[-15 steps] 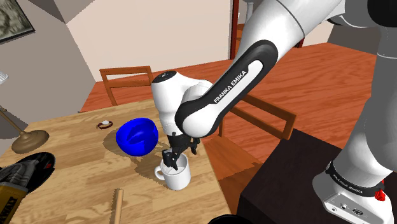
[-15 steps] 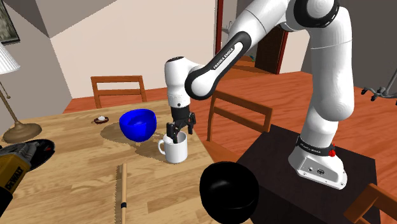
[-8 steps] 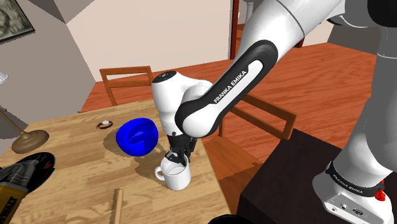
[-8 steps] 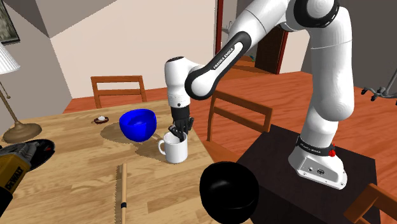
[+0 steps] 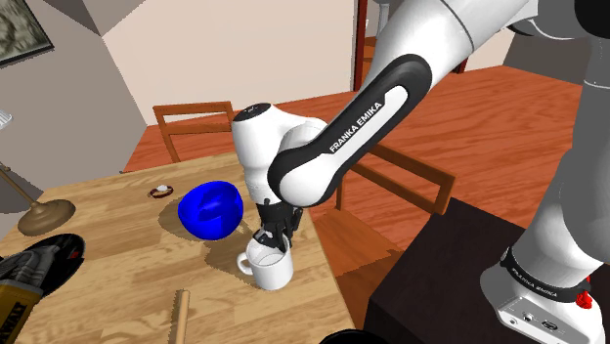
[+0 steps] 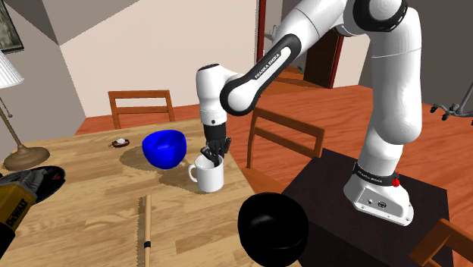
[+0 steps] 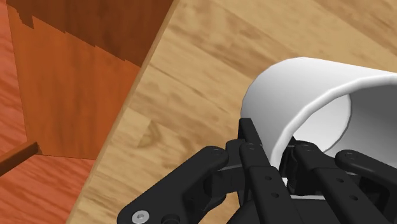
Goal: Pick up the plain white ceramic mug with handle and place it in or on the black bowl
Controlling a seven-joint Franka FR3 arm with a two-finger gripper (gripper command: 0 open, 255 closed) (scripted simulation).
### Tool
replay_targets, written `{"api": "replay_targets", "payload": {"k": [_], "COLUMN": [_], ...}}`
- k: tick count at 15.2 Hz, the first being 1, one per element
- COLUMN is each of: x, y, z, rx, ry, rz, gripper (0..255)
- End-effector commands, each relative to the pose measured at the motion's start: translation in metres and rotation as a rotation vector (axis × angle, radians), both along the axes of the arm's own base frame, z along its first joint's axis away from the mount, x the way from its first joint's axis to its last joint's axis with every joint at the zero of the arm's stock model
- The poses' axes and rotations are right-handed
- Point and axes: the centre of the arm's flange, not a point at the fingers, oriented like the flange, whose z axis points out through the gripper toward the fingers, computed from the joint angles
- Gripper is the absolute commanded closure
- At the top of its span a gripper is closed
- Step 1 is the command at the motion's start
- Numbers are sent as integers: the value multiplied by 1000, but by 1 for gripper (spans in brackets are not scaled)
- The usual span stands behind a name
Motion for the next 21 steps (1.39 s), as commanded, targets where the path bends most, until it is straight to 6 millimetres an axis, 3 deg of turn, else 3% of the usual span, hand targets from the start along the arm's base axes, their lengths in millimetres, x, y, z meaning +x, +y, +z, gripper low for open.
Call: {"api": "replay_targets", "payload": {"k": [1,21], "x": [1,1], "y": [1,1], "z": [11,116], "rx": [0,0], "ry": [0,0], "rz": [0,0], "gripper": [255,255]}}
